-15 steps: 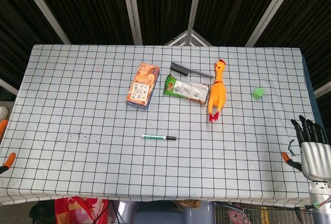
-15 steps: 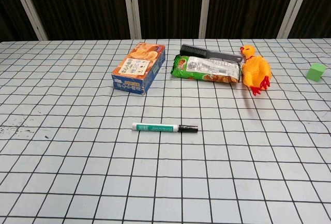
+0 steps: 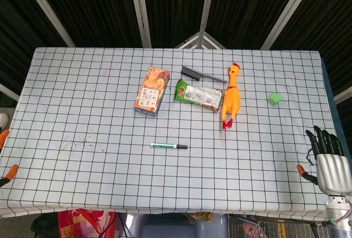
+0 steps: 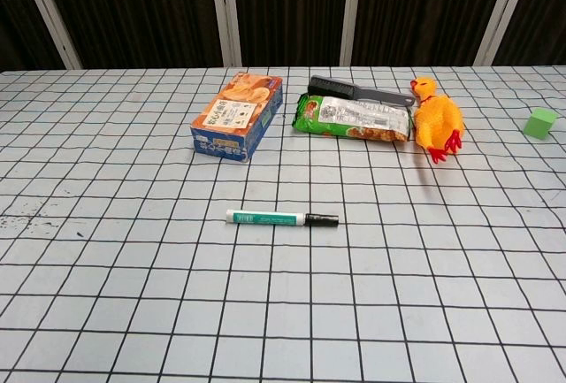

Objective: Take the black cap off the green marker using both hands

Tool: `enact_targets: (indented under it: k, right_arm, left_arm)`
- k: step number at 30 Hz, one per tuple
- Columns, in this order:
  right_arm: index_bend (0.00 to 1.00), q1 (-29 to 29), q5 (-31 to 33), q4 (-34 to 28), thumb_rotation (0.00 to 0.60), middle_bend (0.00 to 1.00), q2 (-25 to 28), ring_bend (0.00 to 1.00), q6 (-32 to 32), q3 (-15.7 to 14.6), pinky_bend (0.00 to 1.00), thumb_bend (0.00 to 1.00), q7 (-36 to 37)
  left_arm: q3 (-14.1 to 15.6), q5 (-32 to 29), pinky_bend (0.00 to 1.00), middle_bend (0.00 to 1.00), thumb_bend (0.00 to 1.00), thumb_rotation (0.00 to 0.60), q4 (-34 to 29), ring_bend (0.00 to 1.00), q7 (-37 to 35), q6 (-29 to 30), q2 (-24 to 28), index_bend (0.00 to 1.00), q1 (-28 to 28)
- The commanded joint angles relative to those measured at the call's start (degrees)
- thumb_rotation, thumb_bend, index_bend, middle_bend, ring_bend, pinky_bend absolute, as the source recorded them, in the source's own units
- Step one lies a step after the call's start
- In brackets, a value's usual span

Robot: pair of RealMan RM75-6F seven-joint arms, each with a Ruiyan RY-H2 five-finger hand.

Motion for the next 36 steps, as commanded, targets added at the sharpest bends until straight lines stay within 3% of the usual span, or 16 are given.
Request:
enact_targets:
  k: [1,16,27,33,36]
  right_arm:
    - [0.11,0.0,0.5,-0.7,0.6,0.0,0.5,0.0,-0.1,0.3,0.09,0.21,0.0]
    - [0.11,0.4,0.8,-1.6,0.6,0.0,0.8,0.0,-1.2,0.2,0.09,0.21,-0.5]
    - [0.11,0.8,1.5,-1.0,0.6,0.0,0.1,0.0,-2.5,-0.1,0.09,0.21,-1.0]
    - [0.11,0.8,1.8,0.3,0.6,0.0,-0.6,0.0,-3.2,-0.5,0.09,0.21,-0.6]
    - [0.11,0.6,2.0,0.7,0.6,0.0,-0.8,0.0,-3.0,-0.5,0.09,0.21,-0.4]
  left_arm:
    - [-0.5,-0.2,0.0,0.06,0.38,0.6,-0.7,0.0,0.5,-0.9,0.1,0.13,-0.8]
    - [-1.4,0.8,0.0,0.05,0.38,0.6,-12.2,0.0,10.3,-5.4,1.3,0.19,-4.6]
    - [-6.6,-17.5,0.0,0.03,0.38,0.6,-30.8,0.0,28.8,-15.8,3.0,0.19,-12.9]
    - [-10.8,-28.9,0.0,0.01,0.38,0.6,-28.5,0.0,36.5,-18.1,-1.2,0.19,-20.0]
    - [-11.8,-31.0,0.0,0.0,0.39,0.6,-24.5,0.0,41.4,-18.1,-4.3,0.18,-23.6]
